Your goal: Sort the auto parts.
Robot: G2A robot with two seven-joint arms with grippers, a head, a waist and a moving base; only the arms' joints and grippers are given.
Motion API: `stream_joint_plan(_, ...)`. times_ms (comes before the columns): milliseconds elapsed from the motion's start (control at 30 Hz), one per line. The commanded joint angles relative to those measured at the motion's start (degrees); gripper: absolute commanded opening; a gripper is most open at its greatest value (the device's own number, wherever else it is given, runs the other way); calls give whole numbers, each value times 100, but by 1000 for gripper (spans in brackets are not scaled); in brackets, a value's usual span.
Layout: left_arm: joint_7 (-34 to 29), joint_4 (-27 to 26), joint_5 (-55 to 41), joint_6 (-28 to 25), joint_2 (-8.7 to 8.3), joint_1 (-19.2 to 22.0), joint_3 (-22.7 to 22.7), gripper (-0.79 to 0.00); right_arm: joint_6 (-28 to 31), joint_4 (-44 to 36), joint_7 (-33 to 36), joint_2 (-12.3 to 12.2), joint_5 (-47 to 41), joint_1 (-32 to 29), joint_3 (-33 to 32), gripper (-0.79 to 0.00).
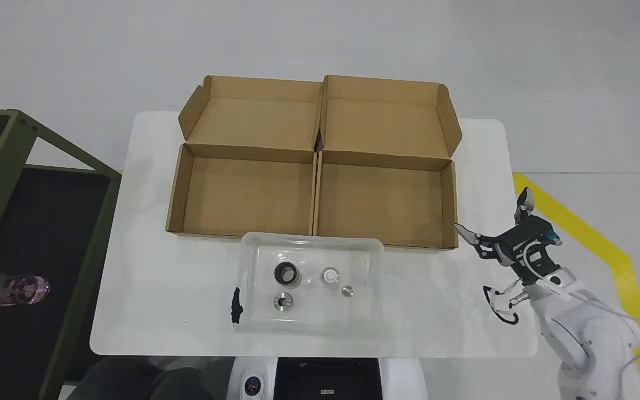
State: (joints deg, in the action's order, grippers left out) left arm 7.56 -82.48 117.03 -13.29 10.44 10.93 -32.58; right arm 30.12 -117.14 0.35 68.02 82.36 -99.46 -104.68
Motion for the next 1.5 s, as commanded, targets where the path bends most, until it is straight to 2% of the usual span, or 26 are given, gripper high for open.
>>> stream_joint_plan(0,0,0,0,0,0,0,0,0,0,0,0,0,0,0,0,0)
stream_joint_plan(1133,0,0,0,0,0,0,0,0,0,0,0,0,0,0,0,0)
stream_joint_plan(1467,0,0,0,0,0,0,0,0,746,-34,333,-53,-475,292,336,0)
